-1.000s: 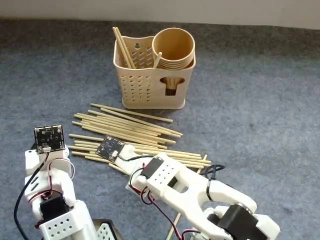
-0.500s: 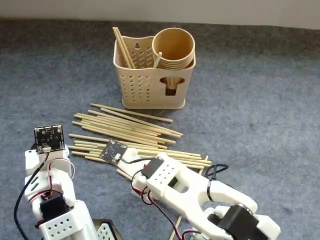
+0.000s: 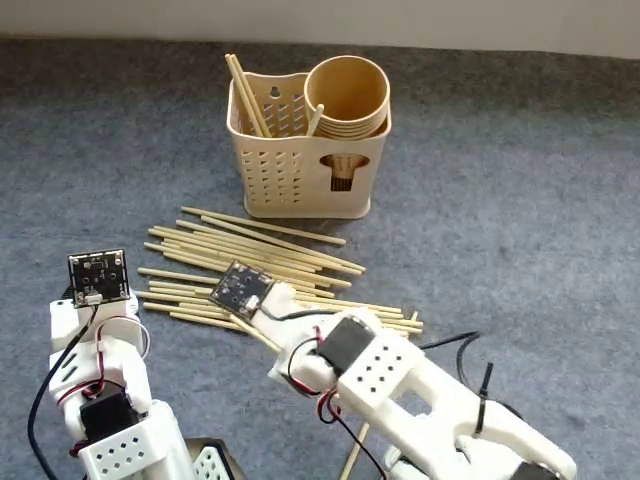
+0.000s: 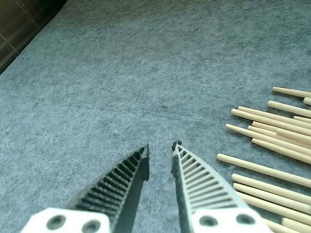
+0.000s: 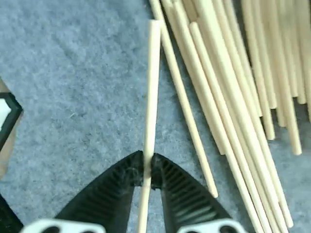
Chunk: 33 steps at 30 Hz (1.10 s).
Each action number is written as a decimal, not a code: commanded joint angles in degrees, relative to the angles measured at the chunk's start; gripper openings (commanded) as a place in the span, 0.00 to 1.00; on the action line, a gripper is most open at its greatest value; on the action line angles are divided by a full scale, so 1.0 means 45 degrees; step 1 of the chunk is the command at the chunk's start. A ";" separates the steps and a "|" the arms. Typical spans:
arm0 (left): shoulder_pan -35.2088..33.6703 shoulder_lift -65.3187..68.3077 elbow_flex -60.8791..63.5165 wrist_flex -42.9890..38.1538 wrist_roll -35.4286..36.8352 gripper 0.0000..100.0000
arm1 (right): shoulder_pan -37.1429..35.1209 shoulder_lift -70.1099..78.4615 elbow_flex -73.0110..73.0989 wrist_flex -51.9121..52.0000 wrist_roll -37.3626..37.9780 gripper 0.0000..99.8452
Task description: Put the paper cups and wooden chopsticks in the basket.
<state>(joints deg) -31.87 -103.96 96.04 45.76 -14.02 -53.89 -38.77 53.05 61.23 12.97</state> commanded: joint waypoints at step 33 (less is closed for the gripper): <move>0.0225 -0.0029 0.0225 -0.0293 0.0078 0.10 | 0.3409 -0.4777 -0.0186 -1.2278 -0.1719 0.01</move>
<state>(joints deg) -31.87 -103.96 96.04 45.76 -14.02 -39.30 -62.86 53.14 14.46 5.32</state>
